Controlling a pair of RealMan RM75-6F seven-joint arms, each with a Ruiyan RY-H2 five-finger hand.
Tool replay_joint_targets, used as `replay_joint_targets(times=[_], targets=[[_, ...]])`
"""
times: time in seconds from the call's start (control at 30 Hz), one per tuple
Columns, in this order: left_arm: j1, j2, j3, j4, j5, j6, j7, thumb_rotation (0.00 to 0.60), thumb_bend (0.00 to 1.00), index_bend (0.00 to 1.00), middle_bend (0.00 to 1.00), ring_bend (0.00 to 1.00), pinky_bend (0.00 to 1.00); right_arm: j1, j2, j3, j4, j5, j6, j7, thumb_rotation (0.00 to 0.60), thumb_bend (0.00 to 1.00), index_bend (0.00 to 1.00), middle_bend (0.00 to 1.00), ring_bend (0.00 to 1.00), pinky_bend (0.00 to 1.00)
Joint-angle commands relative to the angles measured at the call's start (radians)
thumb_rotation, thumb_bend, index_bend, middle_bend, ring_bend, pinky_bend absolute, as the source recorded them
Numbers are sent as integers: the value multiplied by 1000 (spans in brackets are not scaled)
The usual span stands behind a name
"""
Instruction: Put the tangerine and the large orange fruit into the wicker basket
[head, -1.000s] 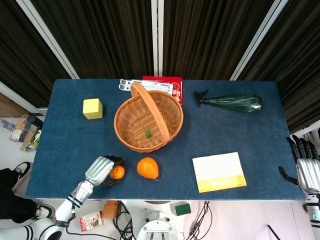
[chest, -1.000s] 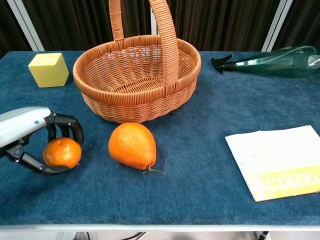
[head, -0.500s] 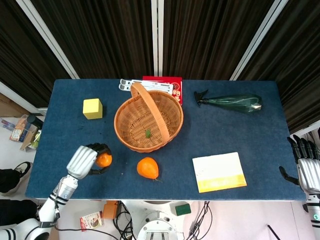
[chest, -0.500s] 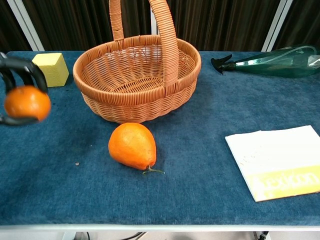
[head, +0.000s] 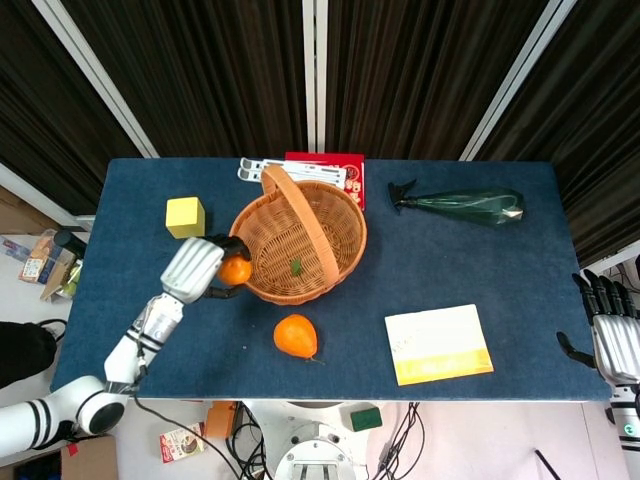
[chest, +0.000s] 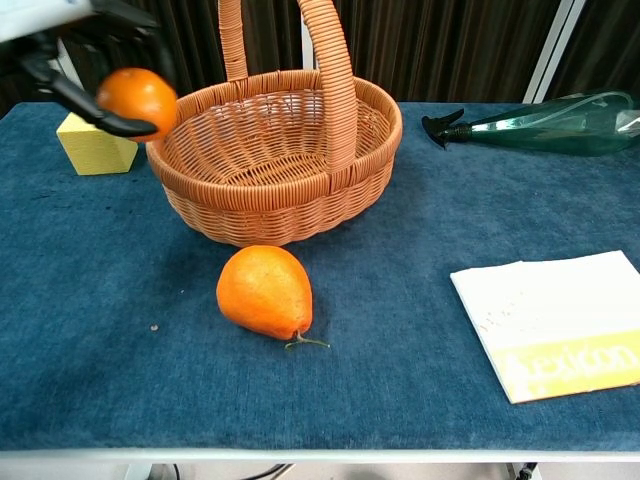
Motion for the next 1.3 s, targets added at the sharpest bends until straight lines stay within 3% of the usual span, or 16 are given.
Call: replay_joint_targets(times=[0.03,0.63,0.77,0.87,0.93,1.0,1.3], targets=[[-93,-95,-55,116,-73,-84,-19,600,282,464,502,515,578,0,1,2,0,1,1,3,600,286,0,0,0,0],[-350,-435,-128,658,-178,-242,-118,600,282,464,505,514,580,4,4,6,4,11,-8,12,600,286,0,0,0,0],[-371,-477,-119,735,-193,-267,-120,600,282,394,469,476,578,3,4,6,5,14,-9,15,600,285,0,0,0,0],[-376,-488,-108,757,-197,-286,-131,600,257,285,401,429,553,5,5,5,6,13,-13,16,600,286,0,0,0,0],[-379,-467,-91,738,-203,-339,-136,600,180,154,281,309,460,5,5,4,6,11,-11,17,600,286,0,0,0,0],[-379,-447,-82,719,-196,-348,-135,600,110,91,202,222,386,4,4,4,6,10,-9,16,600,286,0,0,0,0],[-343,-361,-74,568,-184,-276,-112,600,86,104,193,208,370,6,1,2,5,10,-13,6,600,286,0,0,0,0]])
